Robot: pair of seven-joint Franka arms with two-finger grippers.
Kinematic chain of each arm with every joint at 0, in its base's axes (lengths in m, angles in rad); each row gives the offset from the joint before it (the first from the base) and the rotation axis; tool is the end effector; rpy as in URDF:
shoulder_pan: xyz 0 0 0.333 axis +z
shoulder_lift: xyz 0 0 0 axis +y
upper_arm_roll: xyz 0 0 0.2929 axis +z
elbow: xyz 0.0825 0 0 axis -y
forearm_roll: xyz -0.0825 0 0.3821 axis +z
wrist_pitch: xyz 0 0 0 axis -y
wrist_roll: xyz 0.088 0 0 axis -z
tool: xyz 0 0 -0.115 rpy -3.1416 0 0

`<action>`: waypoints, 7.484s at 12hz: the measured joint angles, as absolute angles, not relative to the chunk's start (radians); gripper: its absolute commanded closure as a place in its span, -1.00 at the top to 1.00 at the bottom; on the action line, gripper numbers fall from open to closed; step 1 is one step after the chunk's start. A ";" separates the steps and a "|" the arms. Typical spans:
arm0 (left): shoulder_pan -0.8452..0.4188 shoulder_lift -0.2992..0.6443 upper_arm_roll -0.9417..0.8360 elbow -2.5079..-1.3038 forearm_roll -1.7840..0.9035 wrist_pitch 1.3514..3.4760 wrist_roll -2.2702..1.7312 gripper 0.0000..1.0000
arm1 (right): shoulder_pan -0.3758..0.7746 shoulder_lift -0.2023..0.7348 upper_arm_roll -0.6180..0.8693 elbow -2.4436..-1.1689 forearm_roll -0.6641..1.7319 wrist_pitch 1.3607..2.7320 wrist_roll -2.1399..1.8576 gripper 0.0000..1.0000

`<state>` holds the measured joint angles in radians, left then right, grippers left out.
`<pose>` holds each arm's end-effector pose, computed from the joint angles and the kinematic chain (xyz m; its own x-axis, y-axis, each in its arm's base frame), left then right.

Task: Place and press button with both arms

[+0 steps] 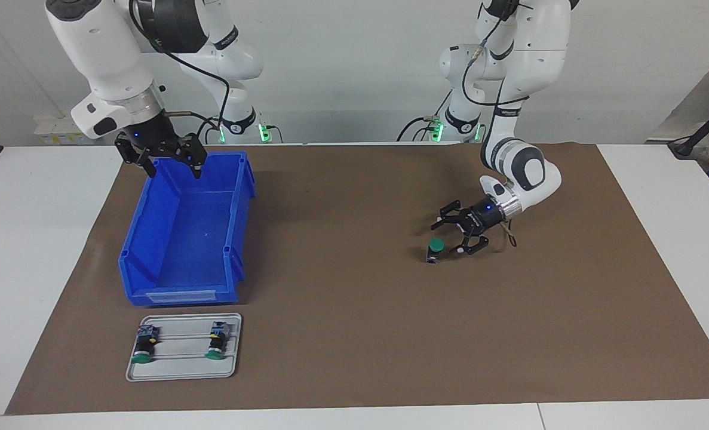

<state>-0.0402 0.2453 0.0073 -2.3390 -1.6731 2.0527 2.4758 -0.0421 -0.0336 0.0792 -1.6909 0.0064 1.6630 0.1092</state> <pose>0.4957 -0.0770 0.2082 0.1744 -0.3071 0.9356 -0.9402 -0.3343 0.0656 0.5487 0.0216 0.5631 0.9973 -0.0727 0.0052 -0.0726 -0.9973 -0.0043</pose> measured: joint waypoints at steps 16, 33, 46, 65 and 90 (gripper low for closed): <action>0.070 0.214 0.026 -2.187 -1.202 2.076 2.005 0.80 | -0.030 -0.044 0.081 -1.705 0.006 1.663 0.129 0.98; -0.280 0.090 0.001 -1.949 -0.216 2.184 0.518 -1.00 | -0.030 -0.044 0.081 -1.710 0.006 1.663 0.147 0.98; -0.390 0.224 0.001 -1.973 -0.080 2.299 0.337 -1.00 | -0.029 -0.053 0.081 -1.730 0.007 1.663 0.147 0.98; -0.043 -0.053 0.043 -1.874 -0.076 1.916 0.296 1.00 | -0.029 -0.055 0.081 -1.733 0.007 1.663 0.147 0.98; -0.018 0.002 0.039 -1.594 -0.022 1.600 0.143 1.00 | 0.450 0.221 0.094 -1.565 -0.023 1.883 0.640 0.57</action>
